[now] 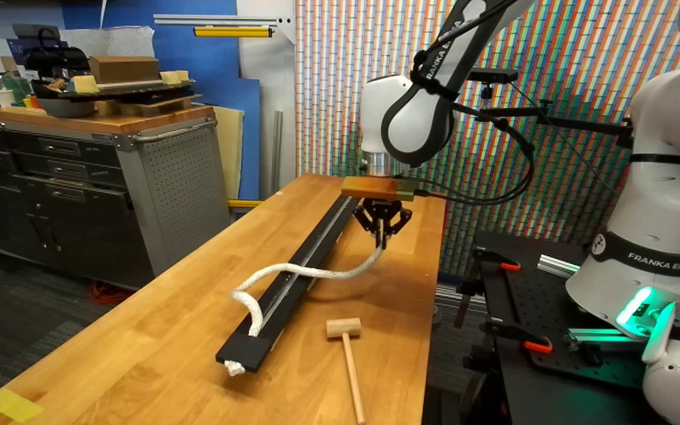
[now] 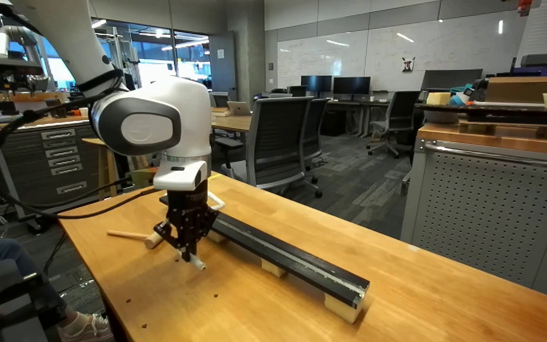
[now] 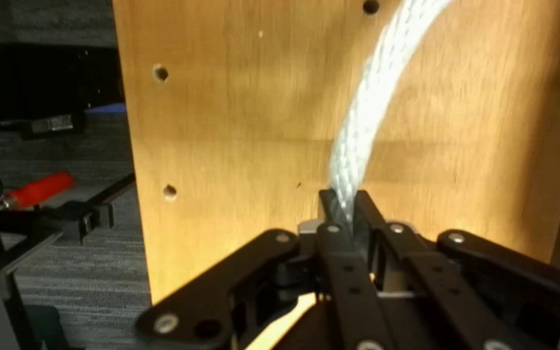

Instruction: Place the white rope across the black thing

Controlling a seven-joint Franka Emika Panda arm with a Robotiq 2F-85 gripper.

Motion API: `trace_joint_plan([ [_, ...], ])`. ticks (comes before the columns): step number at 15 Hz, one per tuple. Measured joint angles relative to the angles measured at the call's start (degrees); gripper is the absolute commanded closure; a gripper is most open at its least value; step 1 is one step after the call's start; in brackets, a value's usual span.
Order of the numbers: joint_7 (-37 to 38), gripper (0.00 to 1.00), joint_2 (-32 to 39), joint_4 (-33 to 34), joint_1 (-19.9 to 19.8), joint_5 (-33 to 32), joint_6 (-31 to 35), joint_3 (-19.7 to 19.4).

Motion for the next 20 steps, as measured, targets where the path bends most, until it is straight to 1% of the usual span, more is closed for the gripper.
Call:
trace_joint_plan([
  [2, 3.45, 0.97, -3.69, -1.74, 0.78, -9.11, -0.01, -3.56],
  [4, 6.52, 0.97, -6.38, -2.16, 0.65, -17.15, -0.08, -5.89],
  [6, 8.89, 0.97, -8.6, -2.09, -0.14, -23.2, -0.17, -6.87],
  [8, 10.58, 0.97, -10.62, -1.93, -1.55, -27.33, -0.37, -6.88],
  [11, 11.23, 0.97, -13.15, -1.52, -4.2, -30.01, -0.82, -6.5],
  [14, 11.18, 0.97, -14.41, -0.19, -7.16, -30.53, -1.12, -6.07],
  [20, 10.81, 0.97, -13.49, 4.26, -11.83, -30.53, -1.14, -5.94],
])
